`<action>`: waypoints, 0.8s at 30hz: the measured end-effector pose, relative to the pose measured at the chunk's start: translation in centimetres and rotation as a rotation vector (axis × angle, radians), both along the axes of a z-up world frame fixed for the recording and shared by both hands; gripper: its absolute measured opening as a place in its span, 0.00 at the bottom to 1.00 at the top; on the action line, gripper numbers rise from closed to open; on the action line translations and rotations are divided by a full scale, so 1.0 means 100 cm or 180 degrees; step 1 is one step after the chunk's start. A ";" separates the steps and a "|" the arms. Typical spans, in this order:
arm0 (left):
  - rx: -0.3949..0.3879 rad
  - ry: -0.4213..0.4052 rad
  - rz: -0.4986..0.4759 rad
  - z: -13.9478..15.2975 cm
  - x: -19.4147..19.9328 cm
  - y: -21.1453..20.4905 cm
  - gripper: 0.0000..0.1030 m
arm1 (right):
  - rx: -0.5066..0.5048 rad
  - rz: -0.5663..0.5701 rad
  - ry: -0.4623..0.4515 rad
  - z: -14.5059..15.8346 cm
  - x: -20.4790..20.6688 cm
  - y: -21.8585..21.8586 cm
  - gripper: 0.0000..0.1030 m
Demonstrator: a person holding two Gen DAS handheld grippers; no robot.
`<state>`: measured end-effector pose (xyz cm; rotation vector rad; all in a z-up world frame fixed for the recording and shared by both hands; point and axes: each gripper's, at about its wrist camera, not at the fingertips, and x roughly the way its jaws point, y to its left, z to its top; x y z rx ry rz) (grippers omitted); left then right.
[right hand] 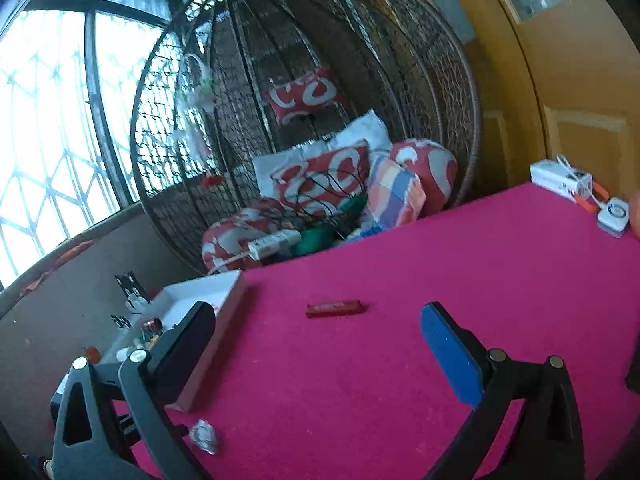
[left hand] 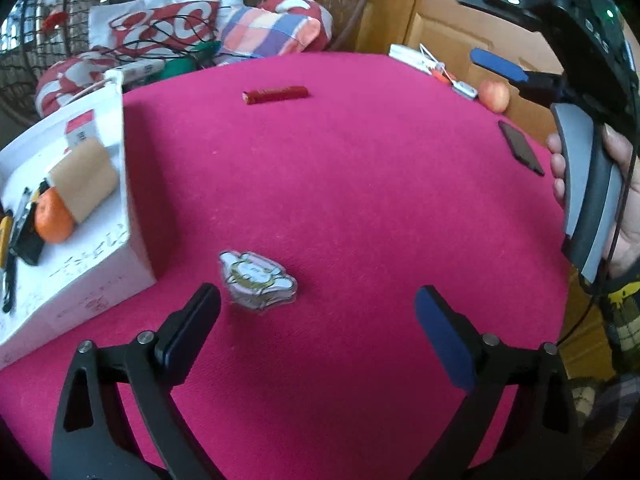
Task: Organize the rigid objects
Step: 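Grasp the clear cartoon sticker with the left tool while the right tool grasps the red lighter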
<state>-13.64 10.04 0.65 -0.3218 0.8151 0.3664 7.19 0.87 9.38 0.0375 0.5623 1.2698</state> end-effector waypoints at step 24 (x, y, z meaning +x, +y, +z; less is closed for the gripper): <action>0.0041 0.0021 -0.0121 -0.006 0.004 0.013 0.59 | -0.1518 0.1661 0.0393 -0.077 0.031 0.210 1.00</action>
